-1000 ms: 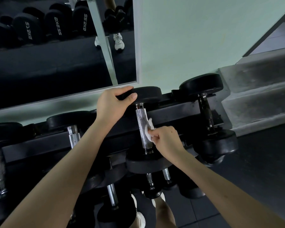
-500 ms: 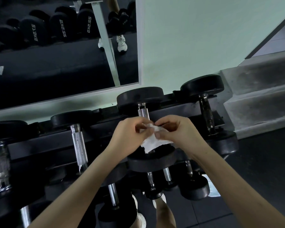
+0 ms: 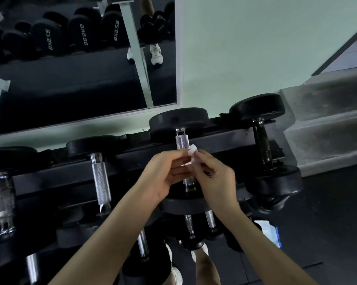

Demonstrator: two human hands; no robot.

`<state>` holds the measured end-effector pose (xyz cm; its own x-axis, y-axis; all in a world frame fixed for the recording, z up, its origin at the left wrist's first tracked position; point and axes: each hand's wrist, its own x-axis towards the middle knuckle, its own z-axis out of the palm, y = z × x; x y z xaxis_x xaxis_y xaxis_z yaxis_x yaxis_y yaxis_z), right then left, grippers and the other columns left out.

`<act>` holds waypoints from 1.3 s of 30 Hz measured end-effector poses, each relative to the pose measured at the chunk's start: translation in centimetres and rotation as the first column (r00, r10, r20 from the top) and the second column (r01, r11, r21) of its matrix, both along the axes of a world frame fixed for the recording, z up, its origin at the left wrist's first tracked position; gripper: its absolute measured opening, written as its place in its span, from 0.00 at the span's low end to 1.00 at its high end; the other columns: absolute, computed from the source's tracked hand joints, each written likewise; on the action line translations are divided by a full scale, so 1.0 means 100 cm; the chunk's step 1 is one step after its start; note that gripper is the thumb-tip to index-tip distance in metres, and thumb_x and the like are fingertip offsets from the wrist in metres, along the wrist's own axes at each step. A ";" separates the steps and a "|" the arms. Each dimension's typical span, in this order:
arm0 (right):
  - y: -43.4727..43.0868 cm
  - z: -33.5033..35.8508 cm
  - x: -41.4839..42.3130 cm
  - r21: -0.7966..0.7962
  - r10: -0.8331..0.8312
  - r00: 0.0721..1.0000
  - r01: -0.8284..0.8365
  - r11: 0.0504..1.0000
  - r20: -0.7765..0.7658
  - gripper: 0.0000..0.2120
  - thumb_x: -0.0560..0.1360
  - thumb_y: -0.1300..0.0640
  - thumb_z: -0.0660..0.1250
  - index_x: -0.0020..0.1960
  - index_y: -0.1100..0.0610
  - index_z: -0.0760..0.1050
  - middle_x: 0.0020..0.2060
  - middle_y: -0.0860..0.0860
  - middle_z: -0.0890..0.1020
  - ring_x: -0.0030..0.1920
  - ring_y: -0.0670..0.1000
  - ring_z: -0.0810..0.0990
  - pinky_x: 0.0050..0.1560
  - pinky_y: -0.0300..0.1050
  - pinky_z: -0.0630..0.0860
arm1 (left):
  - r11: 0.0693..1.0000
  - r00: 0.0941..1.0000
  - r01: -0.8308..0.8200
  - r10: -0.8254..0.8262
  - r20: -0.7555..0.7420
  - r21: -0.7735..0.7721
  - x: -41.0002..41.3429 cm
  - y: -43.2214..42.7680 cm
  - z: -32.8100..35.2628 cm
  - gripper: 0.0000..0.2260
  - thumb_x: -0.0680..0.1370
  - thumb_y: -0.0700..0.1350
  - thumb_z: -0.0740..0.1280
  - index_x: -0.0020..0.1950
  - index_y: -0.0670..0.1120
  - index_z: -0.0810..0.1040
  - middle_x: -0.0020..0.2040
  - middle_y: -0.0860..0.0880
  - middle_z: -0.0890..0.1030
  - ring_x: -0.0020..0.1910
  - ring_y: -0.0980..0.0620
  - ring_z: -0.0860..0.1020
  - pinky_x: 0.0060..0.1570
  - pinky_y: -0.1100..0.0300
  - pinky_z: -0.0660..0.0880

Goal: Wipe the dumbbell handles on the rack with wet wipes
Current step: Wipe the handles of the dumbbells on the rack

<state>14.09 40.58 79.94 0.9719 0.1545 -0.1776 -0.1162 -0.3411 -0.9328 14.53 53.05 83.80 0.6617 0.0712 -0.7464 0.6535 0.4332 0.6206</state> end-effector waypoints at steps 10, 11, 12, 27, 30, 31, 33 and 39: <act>-0.005 -0.007 0.042 -0.036 -0.089 0.996 0.090 0.995 0.030 0.09 0.75 0.66 0.67 0.52 0.59 0.82 0.42 0.42 0.83 0.43 0.39 0.82 0.44 0.27 0.74 | 0.745 0.965 -0.049 -0.137 0.224 0.665 0.009 0.026 0.008 0.08 0.77 0.48 0.65 0.44 0.48 0.83 0.42 0.52 0.84 0.44 0.54 0.81 0.48 0.62 0.75; -0.001 -0.008 0.047 -0.094 -0.059 0.996 0.065 0.993 0.074 0.10 0.76 0.66 0.65 0.54 0.59 0.82 0.46 0.44 0.83 0.41 0.40 0.81 0.45 0.27 0.74 | 0.604 0.943 -0.133 -0.167 0.287 0.786 0.012 0.031 0.008 0.07 0.77 0.48 0.66 0.46 0.49 0.83 0.43 0.54 0.83 0.45 0.57 0.80 0.49 0.64 0.74; 0.005 -0.010 0.051 -0.160 -0.010 0.995 0.026 0.987 0.104 0.11 0.76 0.65 0.64 0.55 0.59 0.81 0.48 0.46 0.83 0.38 0.40 0.78 0.44 0.26 0.73 | 0.481 0.924 -0.183 -0.213 0.317 0.857 0.016 0.035 0.008 0.07 0.77 0.49 0.66 0.48 0.50 0.83 0.46 0.57 0.81 0.48 0.59 0.78 0.50 0.66 0.72; 0.017 -0.020 0.043 -0.208 0.119 0.993 -0.112 0.972 0.019 0.14 0.79 0.63 0.62 0.59 0.50 0.79 0.38 0.46 0.84 0.27 0.40 0.74 0.29 0.28 0.67 | 0.520 0.877 -0.032 -0.395 0.273 0.854 0.044 0.052 -0.013 0.16 0.74 0.48 0.70 0.61 0.54 0.78 0.60 0.57 0.79 0.60 0.63 0.73 0.52 0.79 0.64; -0.001 -0.027 0.037 -0.258 0.235 0.971 -0.235 0.937 -0.032 0.14 0.78 0.63 0.62 0.57 0.48 0.80 0.30 0.56 0.81 0.24 0.46 0.66 0.24 0.34 0.60 | 0.539 0.880 -0.037 -0.381 0.283 0.842 0.043 0.053 -0.012 0.16 0.73 0.48 0.71 0.61 0.53 0.79 0.59 0.57 0.79 0.58 0.65 0.73 0.52 0.82 0.64; -0.007 -0.028 0.035 -0.265 0.270 0.960 -0.281 0.923 -0.076 0.13 0.78 0.62 0.63 0.56 0.50 0.81 0.30 0.55 0.81 0.25 0.46 0.67 0.24 0.35 0.61 | 0.548 0.881 -0.036 -0.377 0.285 0.836 0.043 0.053 -0.011 0.16 0.73 0.47 0.71 0.61 0.53 0.79 0.59 0.57 0.79 0.59 0.65 0.73 0.52 0.82 0.64; -0.016 -0.029 0.032 -0.286 0.340 0.931 -0.364 0.886 -0.131 0.12 0.77 0.62 0.65 0.56 0.51 0.81 0.35 0.53 0.84 0.28 0.48 0.75 0.28 0.41 0.70 | 0.561 0.883 -0.034 -0.371 0.288 0.827 0.043 0.054 -0.011 0.16 0.73 0.47 0.71 0.60 0.53 0.79 0.59 0.57 0.79 0.60 0.64 0.73 0.55 0.79 0.64; -0.014 -0.016 0.036 0.042 0.179 0.920 -0.176 0.984 -0.348 0.05 0.73 0.57 0.71 0.48 0.50 0.83 0.35 0.39 0.81 0.34 0.40 0.79 0.39 0.33 0.77 | 0.559 0.883 -0.040 -0.369 0.292 0.828 0.044 0.052 -0.011 0.15 0.73 0.47 0.71 0.60 0.54 0.79 0.57 0.59 0.78 0.60 0.64 0.73 0.56 0.78 0.63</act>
<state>17.66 39.15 78.30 0.8049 0.3221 -0.4984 -0.3734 -0.3778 -0.8472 18.93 58.29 82.69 0.9308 0.3499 -0.1053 0.2686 -0.4599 0.8463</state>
